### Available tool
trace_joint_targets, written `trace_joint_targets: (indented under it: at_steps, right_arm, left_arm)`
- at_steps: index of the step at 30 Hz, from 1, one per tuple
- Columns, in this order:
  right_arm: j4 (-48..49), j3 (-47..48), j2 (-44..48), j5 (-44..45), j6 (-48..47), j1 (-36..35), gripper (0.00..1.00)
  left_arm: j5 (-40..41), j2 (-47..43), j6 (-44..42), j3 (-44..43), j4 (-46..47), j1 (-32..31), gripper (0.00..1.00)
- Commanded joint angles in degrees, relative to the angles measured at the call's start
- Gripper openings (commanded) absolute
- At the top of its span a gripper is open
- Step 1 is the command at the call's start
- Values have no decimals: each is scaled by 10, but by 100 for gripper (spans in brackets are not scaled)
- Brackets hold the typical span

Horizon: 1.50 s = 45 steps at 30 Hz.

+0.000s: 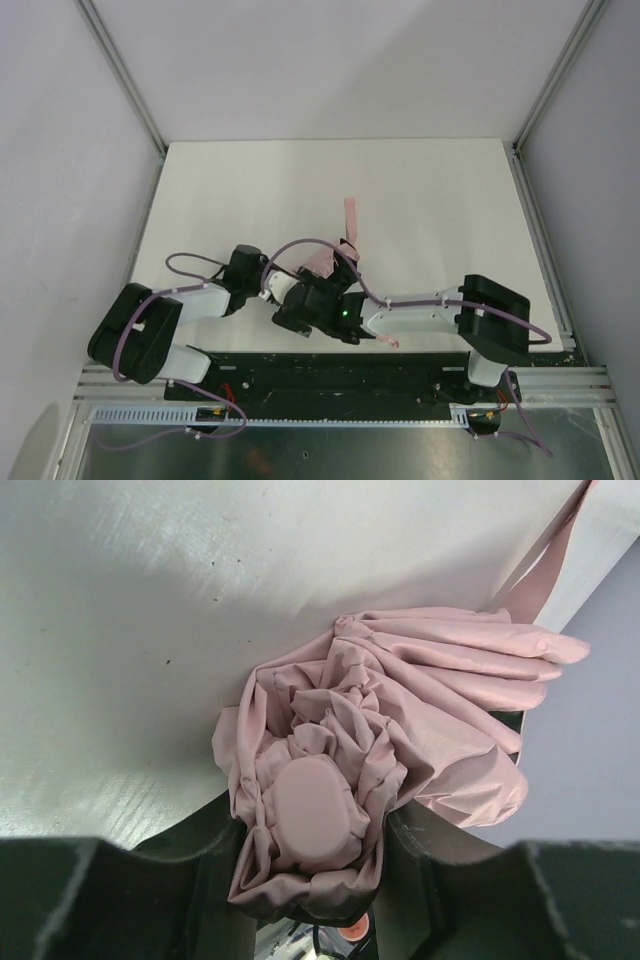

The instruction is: Put away the umbrella

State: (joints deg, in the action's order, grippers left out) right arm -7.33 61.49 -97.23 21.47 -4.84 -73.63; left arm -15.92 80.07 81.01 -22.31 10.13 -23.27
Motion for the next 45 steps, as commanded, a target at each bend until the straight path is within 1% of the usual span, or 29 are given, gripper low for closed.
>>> trace_joint_targets:
  at_steps: [1,7,9,11,13,15,17,19,22,23,24,25,26,28,31,36,38,42,45]
  right_arm:
    - [32,4,-46,177,-52,-14,90]
    - [54,23,-114,186,-67,-17,85]
    - [58,30,-139,194,-71,-16,80]
    - [53,39,-161,208,-71,-15,70]
    - [40,43,-175,209,-66,-11,54]
    - [19,43,-181,177,-53,-2,41]
    - [-3,44,-180,125,-34,14,26]
    - [-24,43,-179,60,-16,29,17]
    - [-50,41,-179,-48,8,58,8]
    - [-59,41,-180,-85,17,70,6]
    - [-66,40,-180,-125,25,81,4]
    - [-73,40,-181,-165,33,93,2]
    - [-79,40,-182,-204,40,105,1]
    - [-87,37,-186,-276,56,125,0]
    - [-91,34,-198,-371,80,151,0]
    - [-72,29,-222,-494,117,187,0]
    - [-54,27,-235,-553,138,203,0]
    - [4,18,-253,-635,191,230,0]
    - [51,9,-261,-677,230,247,0]
  left_arm:
    - [55,8,-43,15,-125,4,0]
    - [54,-3,-38,13,-134,3,2]
    - [57,-9,-31,16,-135,2,6]
    - [59,-15,-30,17,-137,2,10]
    - [60,-20,-30,16,-138,2,13]
    - [62,-22,-32,13,-139,2,18]
    - [65,-19,-38,4,-139,2,26]
    - [67,-13,-45,-8,-139,3,37]
    - [71,-4,-64,-33,-139,4,56]
    - [72,-3,-67,-40,-139,5,64]
    - [71,-4,-69,-45,-139,9,75]
    - [68,-6,-68,-49,-139,13,86]
    - [64,-8,-67,-51,-139,20,93]
    - [55,-18,-69,-55,-139,39,98]
    - [46,-44,-85,-59,-142,71,99]
    - [43,-96,-109,-59,-155,111,99]
    - [36,-103,-111,-54,-158,114,99]
    - [-2,-93,-94,-38,-158,106,99]
    - [-15,-86,-79,-20,-157,95,99]
